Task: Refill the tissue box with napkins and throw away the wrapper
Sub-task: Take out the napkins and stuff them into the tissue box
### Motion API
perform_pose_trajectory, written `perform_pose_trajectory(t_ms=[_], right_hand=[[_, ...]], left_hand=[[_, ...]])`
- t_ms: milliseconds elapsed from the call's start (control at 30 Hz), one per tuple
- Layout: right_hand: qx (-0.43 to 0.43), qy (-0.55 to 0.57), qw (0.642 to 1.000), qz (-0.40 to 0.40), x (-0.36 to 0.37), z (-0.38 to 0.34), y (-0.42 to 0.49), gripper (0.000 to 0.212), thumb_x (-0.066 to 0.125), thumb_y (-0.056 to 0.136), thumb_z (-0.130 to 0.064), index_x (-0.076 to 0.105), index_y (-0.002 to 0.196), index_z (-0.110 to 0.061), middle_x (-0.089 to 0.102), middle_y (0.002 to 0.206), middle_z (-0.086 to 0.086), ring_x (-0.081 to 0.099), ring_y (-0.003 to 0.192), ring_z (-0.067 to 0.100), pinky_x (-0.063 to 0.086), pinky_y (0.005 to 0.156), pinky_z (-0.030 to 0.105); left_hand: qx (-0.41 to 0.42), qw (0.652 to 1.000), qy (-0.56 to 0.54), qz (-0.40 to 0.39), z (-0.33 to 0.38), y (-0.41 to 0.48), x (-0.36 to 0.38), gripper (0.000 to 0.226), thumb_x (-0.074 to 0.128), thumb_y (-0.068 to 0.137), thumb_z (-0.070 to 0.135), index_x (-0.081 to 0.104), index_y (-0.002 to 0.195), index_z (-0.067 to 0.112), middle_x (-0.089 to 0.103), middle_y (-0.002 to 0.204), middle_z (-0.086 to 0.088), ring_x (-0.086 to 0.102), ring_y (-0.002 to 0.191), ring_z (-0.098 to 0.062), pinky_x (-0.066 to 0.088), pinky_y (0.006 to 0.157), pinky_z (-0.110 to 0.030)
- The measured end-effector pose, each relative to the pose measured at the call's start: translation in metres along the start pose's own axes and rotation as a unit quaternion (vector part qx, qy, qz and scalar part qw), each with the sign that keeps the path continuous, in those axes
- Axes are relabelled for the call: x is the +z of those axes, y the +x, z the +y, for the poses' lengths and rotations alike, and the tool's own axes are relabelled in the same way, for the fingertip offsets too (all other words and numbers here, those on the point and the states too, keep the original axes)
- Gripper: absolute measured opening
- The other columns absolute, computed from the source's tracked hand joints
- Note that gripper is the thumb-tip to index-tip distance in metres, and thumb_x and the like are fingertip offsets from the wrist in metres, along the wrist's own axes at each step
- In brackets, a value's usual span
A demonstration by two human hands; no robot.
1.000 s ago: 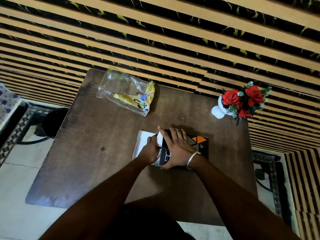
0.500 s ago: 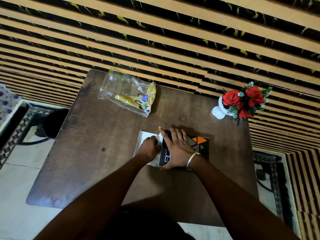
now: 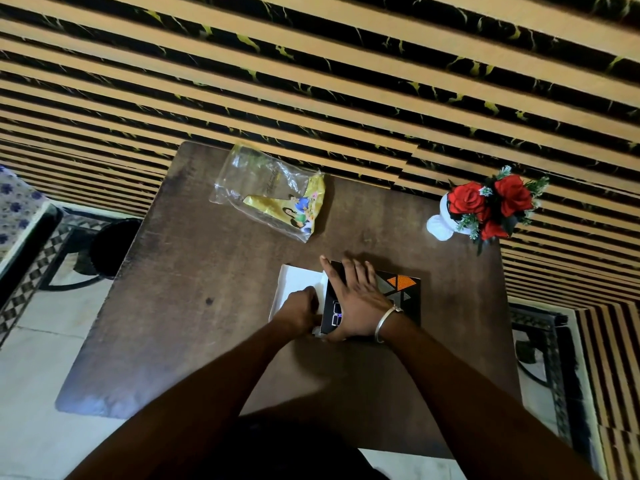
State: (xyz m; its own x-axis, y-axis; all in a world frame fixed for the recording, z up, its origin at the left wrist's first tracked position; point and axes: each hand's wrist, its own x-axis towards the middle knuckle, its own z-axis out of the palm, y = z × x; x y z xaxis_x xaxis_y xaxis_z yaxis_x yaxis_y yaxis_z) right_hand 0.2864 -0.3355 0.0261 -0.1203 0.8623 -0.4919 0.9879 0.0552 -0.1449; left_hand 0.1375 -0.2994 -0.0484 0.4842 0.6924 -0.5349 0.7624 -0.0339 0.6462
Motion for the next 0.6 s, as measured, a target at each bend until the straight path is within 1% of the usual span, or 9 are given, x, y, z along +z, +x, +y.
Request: perform_pose_trajectory(t_ms=[100, 200, 233, 300, 333, 400, 467, 567, 600], right_hand=[[0.000, 0.001, 1.000, -0.003, 0.001, 0.000, 0.001, 0.149, 0.072, 0.047, -0.080, -0.024, 0.151, -0.033, 0.004, 0.161, 0.020, 0.001, 0.149, 0.042, -0.005, 0.120, 0.058], [0.002, 0.001, 1.000, -0.004, 0.001, 0.000, 0.001, 0.149, 0.072, 0.047, -0.080, -0.024, 0.151, -0.032, 0.001, 0.161, 0.020, -0.002, 0.149, 0.043, -0.008, 0.120, 0.058], [0.002, 0.001, 1.000, -0.003, 0.001, 0.000, 0.001, 0.149, 0.071, 0.047, -0.081, -0.023, 0.151, -0.032, 0.001, 0.161, 0.020, -0.002, 0.149, 0.043, -0.008, 0.120, 0.058], [0.002, 0.000, 1.000, -0.001, 0.001, 0.000, 0.001, 0.149, 0.070, 0.046, -0.082, -0.022, 0.151, -0.032, 0.002, 0.161, 0.020, -0.001, 0.149, 0.043, -0.008, 0.120, 0.058], [0.001, -0.001, 1.000, 0.001, 0.002, 0.000, 0.001, 0.149, 0.071, 0.046, -0.082, -0.022, 0.151, -0.032, 0.003, 0.161, 0.020, 0.000, 0.149, 0.043, -0.007, 0.120, 0.058], [0.001, 0.000, 1.000, 0.001, 0.002, 0.000, 0.002, 0.150, 0.073, 0.046, -0.080, -0.022, 0.151, -0.032, 0.004, 0.161, 0.021, 0.000, 0.149, 0.043, -0.007, 0.120, 0.058], [0.001, 0.002, 1.000, -0.002, 0.003, 0.001, 0.002, 0.150, 0.073, 0.046, -0.080, -0.023, 0.151, -0.033, 0.002, 0.161, 0.021, -0.001, 0.149, 0.043, -0.007, 0.120, 0.058], [-0.001, -0.001, 1.000, -0.008, 0.002, 0.001, 0.001, 0.150, 0.073, 0.048, -0.079, -0.025, 0.150, -0.032, 0.000, 0.161, 0.021, -0.003, 0.149, 0.043, -0.007, 0.120, 0.058], [-0.002, -0.001, 1.000, -0.009, 0.002, 0.001, 0.001, 0.149, 0.073, 0.048, -0.079, -0.025, 0.151, -0.031, 0.000, 0.161, 0.022, -0.003, 0.149, 0.043, -0.007, 0.120, 0.058]], left_hand=[[0.015, 1.000, -0.002, -0.014, -0.003, 0.000, -0.003, 0.033, 0.079, 0.077, 0.025, 0.054, 0.096, 0.012, 0.067, 0.106, -0.009, 0.055, 0.084, -0.017, 0.044, 0.071, -0.028], [0.022, 0.998, -0.034, -0.042, -0.005, -0.001, -0.005, 0.033, 0.077, 0.078, 0.016, 0.060, 0.105, 0.005, 0.067, 0.104, -0.009, 0.062, 0.085, -0.019, 0.051, 0.060, -0.024], [0.026, 0.998, -0.032, -0.047, -0.004, -0.001, -0.006, 0.033, 0.076, 0.079, 0.014, 0.062, 0.107, 0.005, 0.068, 0.105, -0.009, 0.065, 0.087, -0.021, 0.054, 0.061, -0.025], [0.048, 0.998, -0.012, -0.049, -0.003, 0.001, -0.004, 0.034, 0.075, 0.079, 0.015, 0.065, 0.110, 0.005, 0.071, 0.108, -0.011, 0.069, 0.096, -0.027, 0.057, 0.076, -0.033], [0.062, 0.997, -0.002, -0.049, -0.002, 0.000, -0.003, 0.035, 0.074, 0.081, 0.018, 0.066, 0.112, 0.003, 0.071, 0.110, -0.012, 0.068, 0.099, -0.029, 0.054, 0.082, -0.034], [0.077, 0.996, 0.006, -0.053, 0.002, -0.003, 0.001, 0.039, 0.073, 0.084, 0.022, 0.065, 0.117, 0.001, 0.070, 0.115, -0.013, 0.066, 0.104, -0.030, 0.048, 0.087, -0.031], [0.071, 0.997, -0.002, -0.025, 0.003, -0.006, 0.003, 0.038, 0.071, 0.086, 0.025, 0.064, 0.117, 0.005, 0.069, 0.115, -0.011, 0.066, 0.103, -0.028, 0.048, 0.087, -0.030], [0.014, 0.996, -0.020, 0.090, -0.001, -0.008, 0.004, 0.030, 0.069, 0.086, 0.024, 0.063, 0.113, 0.013, 0.068, 0.110, -0.004, 0.064, 0.096, -0.018, 0.046, 0.080, -0.023], [0.002, 0.994, -0.023, 0.107, -0.002, -0.009, 0.004, 0.031, 0.068, 0.087, 0.024, 0.062, 0.116, 0.013, 0.066, 0.112, -0.004, 0.063, 0.098, -0.018, 0.043, 0.080, -0.021]])
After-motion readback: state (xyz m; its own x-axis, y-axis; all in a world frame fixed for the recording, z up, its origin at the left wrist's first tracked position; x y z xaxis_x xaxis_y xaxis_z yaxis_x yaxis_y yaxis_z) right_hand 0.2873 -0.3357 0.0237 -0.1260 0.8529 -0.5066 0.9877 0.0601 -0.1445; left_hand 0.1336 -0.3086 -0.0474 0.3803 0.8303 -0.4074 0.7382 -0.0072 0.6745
